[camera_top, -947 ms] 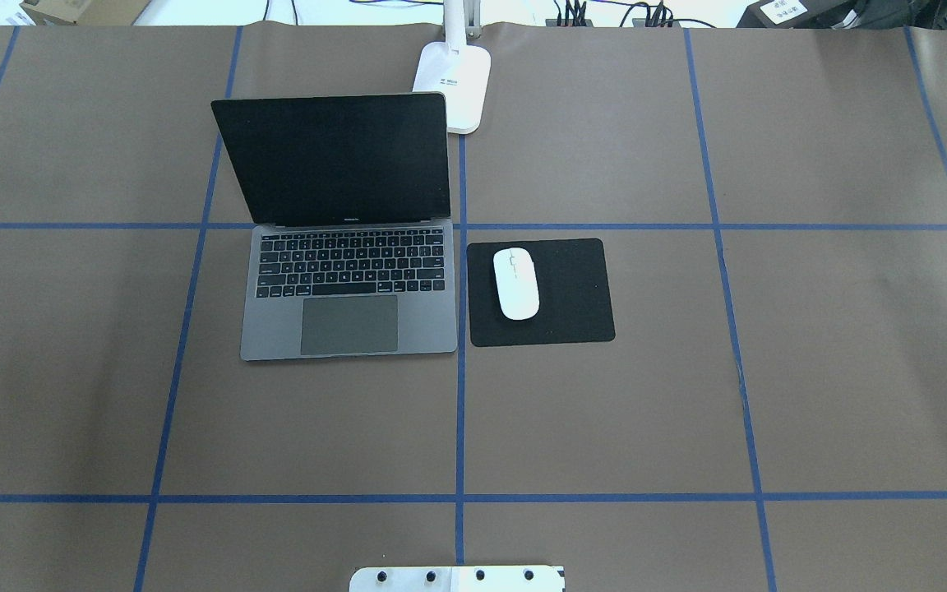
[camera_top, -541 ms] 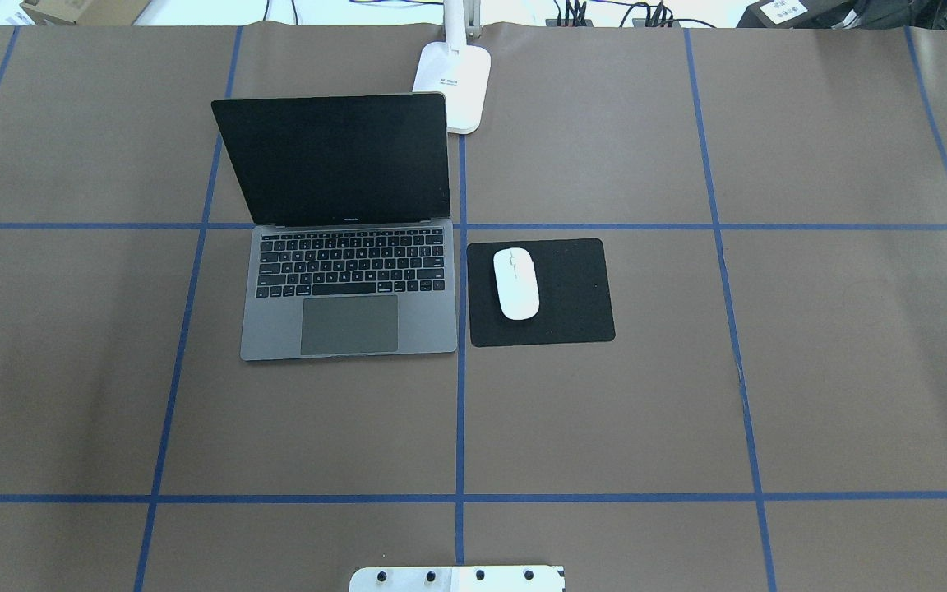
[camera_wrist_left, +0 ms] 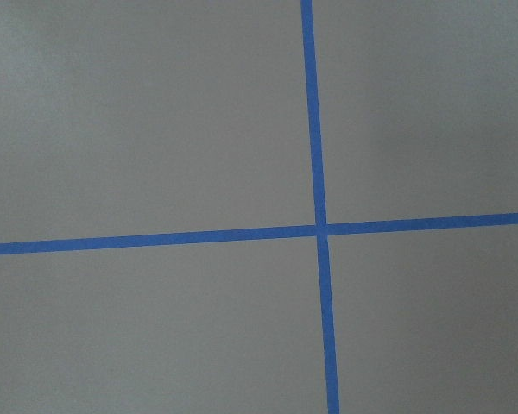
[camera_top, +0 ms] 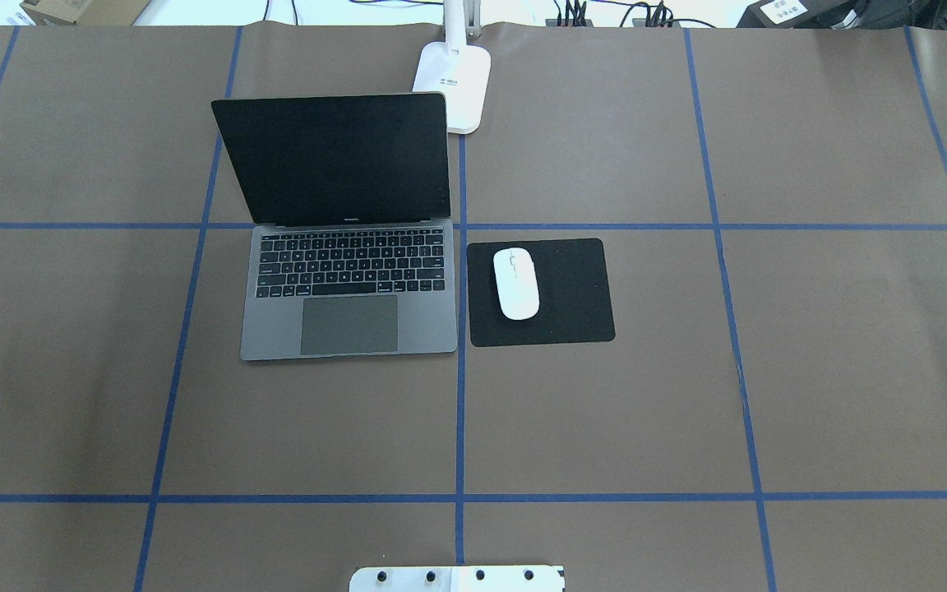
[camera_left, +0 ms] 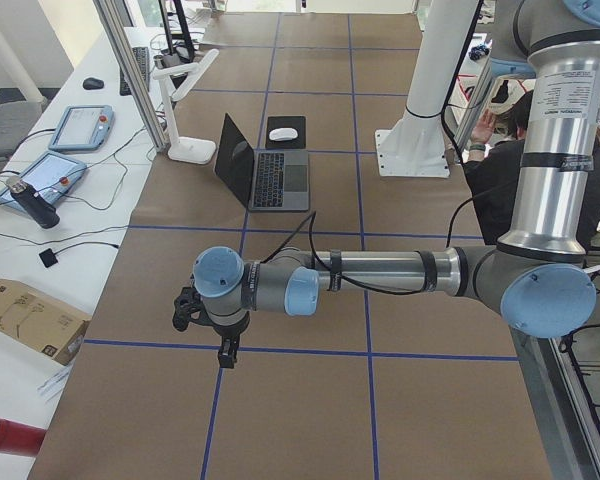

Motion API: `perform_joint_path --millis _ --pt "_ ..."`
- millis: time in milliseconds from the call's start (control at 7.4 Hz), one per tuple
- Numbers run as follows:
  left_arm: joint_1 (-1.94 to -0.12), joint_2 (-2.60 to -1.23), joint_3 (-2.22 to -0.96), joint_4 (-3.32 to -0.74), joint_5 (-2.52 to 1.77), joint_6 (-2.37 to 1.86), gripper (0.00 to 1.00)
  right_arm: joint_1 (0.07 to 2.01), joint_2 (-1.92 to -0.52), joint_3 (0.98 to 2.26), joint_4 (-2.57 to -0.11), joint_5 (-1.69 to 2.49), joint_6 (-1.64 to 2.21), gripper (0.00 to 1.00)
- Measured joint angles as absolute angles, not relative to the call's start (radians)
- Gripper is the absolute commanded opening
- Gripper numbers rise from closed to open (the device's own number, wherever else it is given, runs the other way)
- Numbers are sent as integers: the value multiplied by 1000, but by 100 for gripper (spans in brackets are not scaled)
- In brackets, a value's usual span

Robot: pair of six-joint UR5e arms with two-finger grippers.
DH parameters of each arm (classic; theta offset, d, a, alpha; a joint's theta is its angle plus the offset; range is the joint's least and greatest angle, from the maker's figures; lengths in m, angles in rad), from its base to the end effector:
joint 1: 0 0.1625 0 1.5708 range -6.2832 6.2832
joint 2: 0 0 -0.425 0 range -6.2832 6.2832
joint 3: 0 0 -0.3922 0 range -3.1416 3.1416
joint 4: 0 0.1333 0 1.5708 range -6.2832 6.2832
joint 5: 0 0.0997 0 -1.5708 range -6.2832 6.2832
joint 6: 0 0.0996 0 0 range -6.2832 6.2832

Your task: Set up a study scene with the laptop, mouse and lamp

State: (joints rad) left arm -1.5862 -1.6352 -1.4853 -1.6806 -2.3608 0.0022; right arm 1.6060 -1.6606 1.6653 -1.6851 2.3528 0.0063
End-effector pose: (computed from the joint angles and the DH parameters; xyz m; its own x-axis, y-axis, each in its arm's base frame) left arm -0.0706 -0.5240 0.6559 0.7048 0.0543 -0.7074 0.0138 0.9958 0.0901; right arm 0.0788 -0.4430 0.6651 0.7061 0.1083 0.6998 -0.0394 0.9927 -0.1138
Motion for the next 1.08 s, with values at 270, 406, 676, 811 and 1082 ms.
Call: perform_joint_path --millis 270,406,676,811,1082 --pt "-1586 -1634 -1485 -1680 -2361 3 99 1608 -1658 1665 -1682 2353 6 100" --pt "-1586 -1634 -1485 -1681 -2361 3 99 1610 -1656 1665 -1681 2353 6 100" --pt "-1586 -1634 -1483 -1681 -2362 3 99 1617 -1651 1669 -1681 2354 5 100" --pt "-1586 -1635 -1482 -1681 -2362 3 99 1618 -1650 1671 -1681 2354 5 100" --pt "-1586 -1635 -1479 -1681 -2362 3 99 1618 -1647 1676 -1680 2355 6 100"
